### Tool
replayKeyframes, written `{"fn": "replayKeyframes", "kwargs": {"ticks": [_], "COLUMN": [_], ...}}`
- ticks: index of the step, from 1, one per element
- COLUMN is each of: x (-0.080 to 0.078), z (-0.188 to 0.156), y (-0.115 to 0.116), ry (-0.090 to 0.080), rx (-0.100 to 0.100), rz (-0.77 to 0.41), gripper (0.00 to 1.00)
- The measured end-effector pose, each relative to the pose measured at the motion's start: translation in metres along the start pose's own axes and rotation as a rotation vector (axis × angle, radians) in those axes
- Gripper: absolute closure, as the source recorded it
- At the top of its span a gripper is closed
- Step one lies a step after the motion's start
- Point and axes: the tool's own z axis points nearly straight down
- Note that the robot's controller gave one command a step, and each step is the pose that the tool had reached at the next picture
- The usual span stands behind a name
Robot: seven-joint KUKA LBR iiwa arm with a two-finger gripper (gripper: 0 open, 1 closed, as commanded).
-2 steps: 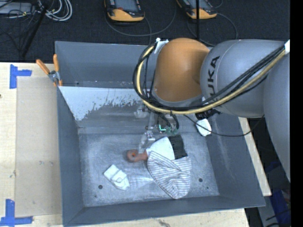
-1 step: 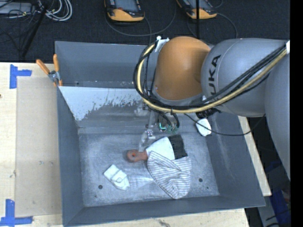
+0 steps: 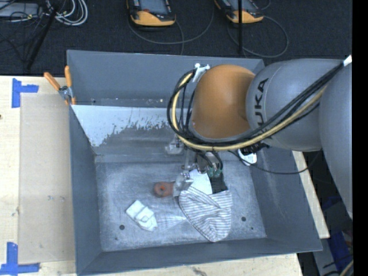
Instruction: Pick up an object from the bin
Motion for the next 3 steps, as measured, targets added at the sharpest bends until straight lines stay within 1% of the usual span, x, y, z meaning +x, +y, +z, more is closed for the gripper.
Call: {"fn": "replayKeyframes", "kwargs": {"ticks": [1,2,3], "x": [0.014,0.014,0.027], "z": [0.073,0.074,-0.056], "y": [-0.015,-0.015,0.011], "ry": [0.007,0.007,0.006], "rx": [-0.002,-0.002,0.001], "rz": [0.142,0.143,0.164], "gripper": [1.00,1.00,1.00]}}
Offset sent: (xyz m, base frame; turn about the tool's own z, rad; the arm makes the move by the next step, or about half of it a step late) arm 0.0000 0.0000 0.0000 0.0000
